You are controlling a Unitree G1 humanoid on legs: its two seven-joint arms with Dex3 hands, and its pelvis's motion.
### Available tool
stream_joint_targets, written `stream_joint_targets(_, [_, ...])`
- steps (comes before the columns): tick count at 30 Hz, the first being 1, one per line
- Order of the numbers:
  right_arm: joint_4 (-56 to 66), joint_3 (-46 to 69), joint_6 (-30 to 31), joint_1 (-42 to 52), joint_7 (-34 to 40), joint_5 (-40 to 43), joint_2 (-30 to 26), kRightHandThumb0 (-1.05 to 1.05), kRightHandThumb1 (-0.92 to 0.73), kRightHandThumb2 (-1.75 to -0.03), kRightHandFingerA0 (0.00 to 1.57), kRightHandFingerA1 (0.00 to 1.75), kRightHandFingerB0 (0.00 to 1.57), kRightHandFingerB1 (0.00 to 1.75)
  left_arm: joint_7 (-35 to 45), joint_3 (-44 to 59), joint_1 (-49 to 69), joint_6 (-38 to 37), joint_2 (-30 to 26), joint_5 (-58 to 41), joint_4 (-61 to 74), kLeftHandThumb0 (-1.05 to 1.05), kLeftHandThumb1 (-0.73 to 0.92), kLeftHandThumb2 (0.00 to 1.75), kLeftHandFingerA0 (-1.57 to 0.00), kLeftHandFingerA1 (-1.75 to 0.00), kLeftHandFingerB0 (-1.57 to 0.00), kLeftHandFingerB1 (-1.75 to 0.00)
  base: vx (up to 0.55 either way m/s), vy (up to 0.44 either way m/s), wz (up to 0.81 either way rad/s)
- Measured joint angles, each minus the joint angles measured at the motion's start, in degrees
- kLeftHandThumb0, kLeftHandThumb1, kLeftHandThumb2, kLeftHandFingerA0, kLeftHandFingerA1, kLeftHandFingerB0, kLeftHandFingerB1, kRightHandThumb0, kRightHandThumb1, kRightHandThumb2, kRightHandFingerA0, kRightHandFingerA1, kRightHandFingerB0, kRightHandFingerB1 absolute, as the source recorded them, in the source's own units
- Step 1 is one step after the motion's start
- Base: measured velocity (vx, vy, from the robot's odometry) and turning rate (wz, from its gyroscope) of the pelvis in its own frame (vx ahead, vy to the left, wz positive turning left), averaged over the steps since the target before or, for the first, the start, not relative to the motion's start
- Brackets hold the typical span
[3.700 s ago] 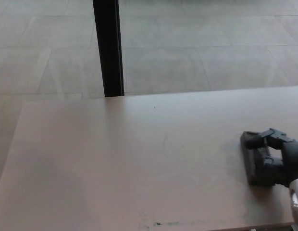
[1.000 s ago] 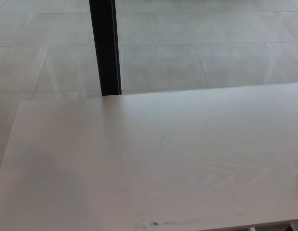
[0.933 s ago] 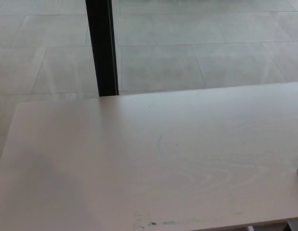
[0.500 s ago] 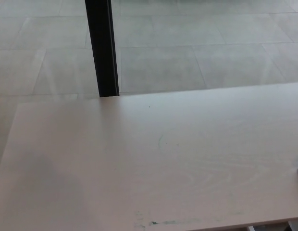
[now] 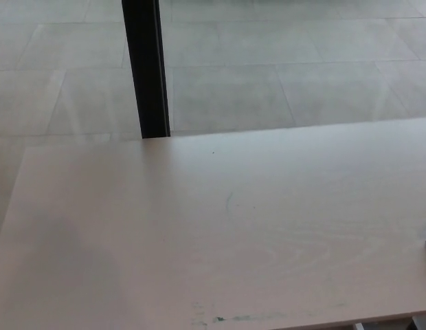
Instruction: The robot uses its right hand to hold the eraser kept in the middle of the desk and use it to wipe the desk by swiping its surface twice
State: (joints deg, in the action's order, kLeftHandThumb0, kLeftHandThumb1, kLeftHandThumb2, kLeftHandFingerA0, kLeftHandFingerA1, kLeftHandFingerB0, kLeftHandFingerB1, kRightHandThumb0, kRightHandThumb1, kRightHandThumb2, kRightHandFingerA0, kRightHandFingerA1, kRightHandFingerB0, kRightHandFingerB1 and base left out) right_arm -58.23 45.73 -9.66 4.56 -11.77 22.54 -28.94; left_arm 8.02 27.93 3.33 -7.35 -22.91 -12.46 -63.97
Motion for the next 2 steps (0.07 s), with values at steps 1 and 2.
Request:
stream_joint_targets(1, [0.0,-0.4,-0.7,0.5,-0.4,0.0,0.0,-0.69,-0.64,-0.59,0.32,0.8,0.32,0.48,0.1,0.0,0.4,0.0,0.0,0.0,0.2,-0.61,0.82,0.63,-0.43,-0.56,-0.3,-0.44,0.0,0.0,0.0])
stream_joint_targets(2, [0.0,-0.4,-0.7,0.5,-0.4,0.0,0.0,-0.69,-0.64,-0.59,0.32,0.8,0.32,0.48,0.1,0.0,0.4,0.0,0.0,0.0,0.2,-0.61,0.82,0.63,-0.43,-0.56,-0.3,-0.44,0.0,0.0,0.0])
